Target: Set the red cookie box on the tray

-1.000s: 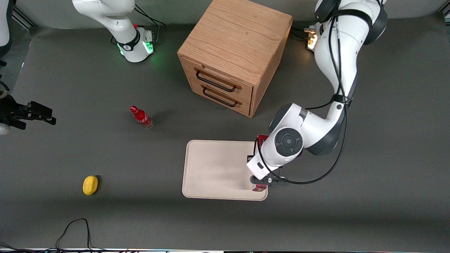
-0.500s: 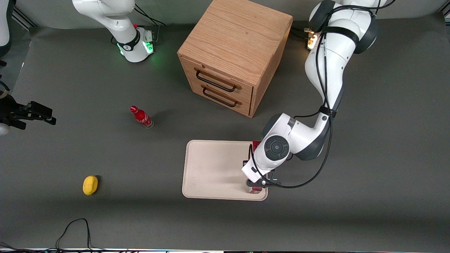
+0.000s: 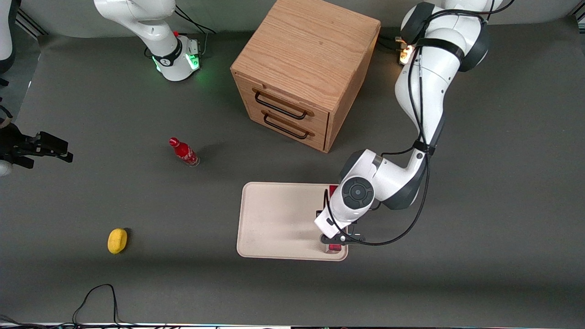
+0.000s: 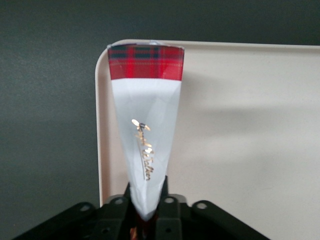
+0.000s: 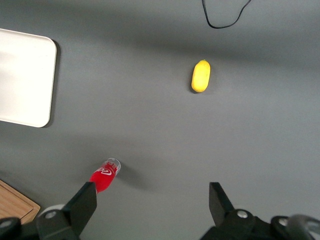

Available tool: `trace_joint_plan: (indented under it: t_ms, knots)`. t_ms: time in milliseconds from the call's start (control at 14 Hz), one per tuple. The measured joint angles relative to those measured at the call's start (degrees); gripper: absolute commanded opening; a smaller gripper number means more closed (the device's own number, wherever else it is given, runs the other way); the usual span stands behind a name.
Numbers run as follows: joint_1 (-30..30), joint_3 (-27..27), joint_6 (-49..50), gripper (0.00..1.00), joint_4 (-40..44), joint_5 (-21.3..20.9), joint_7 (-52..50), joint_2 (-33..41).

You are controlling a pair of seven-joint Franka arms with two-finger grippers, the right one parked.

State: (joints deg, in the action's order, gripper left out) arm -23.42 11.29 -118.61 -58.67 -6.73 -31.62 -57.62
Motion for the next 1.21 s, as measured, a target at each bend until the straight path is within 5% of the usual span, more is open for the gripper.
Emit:
trace_joint_plan:
  t_ms: [857, 1214]
  knots:
    - [0.01, -0.04, 0.0, 1.0, 0.08, -0.78, -3.73, 0.98]
    - [4.01, -0.36, 8.6, 1.0, -8.25, -0.78, -0.84, 14.85]
